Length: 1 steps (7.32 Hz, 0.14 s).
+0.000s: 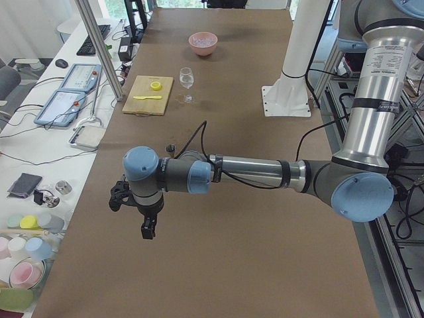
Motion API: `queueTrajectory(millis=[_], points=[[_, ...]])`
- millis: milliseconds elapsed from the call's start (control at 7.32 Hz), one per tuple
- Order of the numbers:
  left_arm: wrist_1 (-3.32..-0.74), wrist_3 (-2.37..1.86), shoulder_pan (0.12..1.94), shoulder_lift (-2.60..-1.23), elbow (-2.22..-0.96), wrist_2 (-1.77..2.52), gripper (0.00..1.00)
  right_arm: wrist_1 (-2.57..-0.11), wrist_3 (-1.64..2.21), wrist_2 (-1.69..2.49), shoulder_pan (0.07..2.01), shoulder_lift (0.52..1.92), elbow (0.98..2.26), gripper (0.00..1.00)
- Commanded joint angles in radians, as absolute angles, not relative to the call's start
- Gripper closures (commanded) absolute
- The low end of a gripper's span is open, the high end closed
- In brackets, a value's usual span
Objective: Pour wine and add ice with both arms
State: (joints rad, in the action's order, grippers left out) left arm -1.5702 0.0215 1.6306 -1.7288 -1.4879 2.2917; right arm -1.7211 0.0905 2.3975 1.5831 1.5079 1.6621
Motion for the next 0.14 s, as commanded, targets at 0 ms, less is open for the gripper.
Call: queueTrajectory(millis=[0], points=[[-1.569,0.021,1.631,-1.729,-1.488,2.293,0.02,-1.721,0.092,2.399,1.583,1.508,1.666,0.0]])
